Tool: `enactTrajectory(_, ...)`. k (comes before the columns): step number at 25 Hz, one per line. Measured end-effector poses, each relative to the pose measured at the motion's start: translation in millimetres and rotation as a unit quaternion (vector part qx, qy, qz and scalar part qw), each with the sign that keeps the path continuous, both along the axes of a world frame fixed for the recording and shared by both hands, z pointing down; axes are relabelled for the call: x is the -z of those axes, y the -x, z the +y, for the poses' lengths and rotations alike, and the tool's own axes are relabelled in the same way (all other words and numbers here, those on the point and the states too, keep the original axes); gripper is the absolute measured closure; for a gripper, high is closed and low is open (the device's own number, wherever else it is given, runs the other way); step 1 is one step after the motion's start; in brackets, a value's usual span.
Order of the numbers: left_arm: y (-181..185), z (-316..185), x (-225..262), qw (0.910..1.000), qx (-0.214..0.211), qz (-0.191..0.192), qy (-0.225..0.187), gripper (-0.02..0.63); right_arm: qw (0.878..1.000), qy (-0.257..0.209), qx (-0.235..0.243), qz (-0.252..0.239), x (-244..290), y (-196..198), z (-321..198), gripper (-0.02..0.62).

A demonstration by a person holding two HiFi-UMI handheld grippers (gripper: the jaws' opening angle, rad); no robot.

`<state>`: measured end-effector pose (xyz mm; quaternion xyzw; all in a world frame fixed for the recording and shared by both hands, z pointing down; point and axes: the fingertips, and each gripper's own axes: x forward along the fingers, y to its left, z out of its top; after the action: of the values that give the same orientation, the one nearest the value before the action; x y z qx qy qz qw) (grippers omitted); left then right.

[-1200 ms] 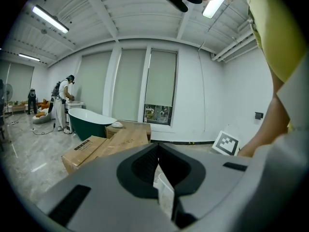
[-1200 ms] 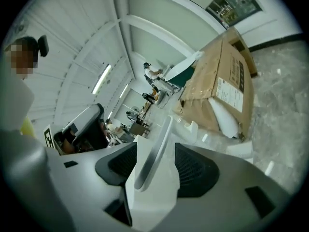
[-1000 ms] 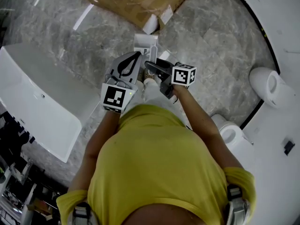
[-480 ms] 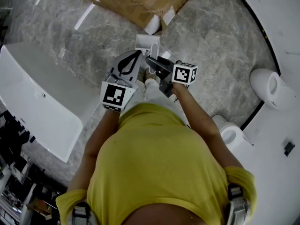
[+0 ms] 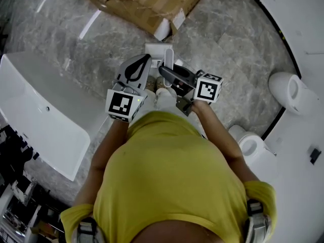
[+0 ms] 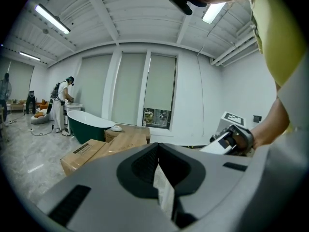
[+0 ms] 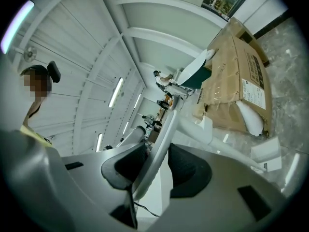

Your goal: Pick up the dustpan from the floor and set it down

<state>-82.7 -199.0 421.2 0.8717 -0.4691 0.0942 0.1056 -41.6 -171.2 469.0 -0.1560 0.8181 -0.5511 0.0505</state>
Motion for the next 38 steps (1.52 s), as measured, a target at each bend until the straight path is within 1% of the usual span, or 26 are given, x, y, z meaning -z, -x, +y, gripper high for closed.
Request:
enactTrajectory(7,0.8,12.4,12.1,1.0,0.0,0.001,-0.005,0.604,1.0,-0.019,-0.013,-0.011,44.6,-11.4,22.0,0.445)
enactTrajectory(11,-1.5,15.4,19.8,0.9999,-0.002,0.001,-0.014,0.604,0.999,-0.037,-0.009,-0.017,65.4,-14.3,26.8,0.442)
enactTrajectory(17,-2.8,17.4,19.1,0.9999,-0.011,-0.003,-0.008,0.604,0.998,-0.04,-0.017,-0.036,85.3,-15.7,25.7,0.436)
enactTrajectory(25,-4.3,14.2,28.2,0.9996,-0.009,0.01,-0.023,0.604,0.998,-0.046,-0.013,-0.045,101.6,-18.1,25.3,0.433)
enactTrajectory(35,-3.3,14.0,25.9,0.9997,-0.007,-0.001,-0.022,0.604,0.998,-0.047,-0.006,-0.049,108.3,-17.2,23.0,0.431)
enactTrajectory(38,-3.6,14.3,26.8,0.9997,-0.006,-0.001,-0.024,0.604,0.998,-0.046,-0.005,-0.037,100.3,-17.2,21.7,0.431)
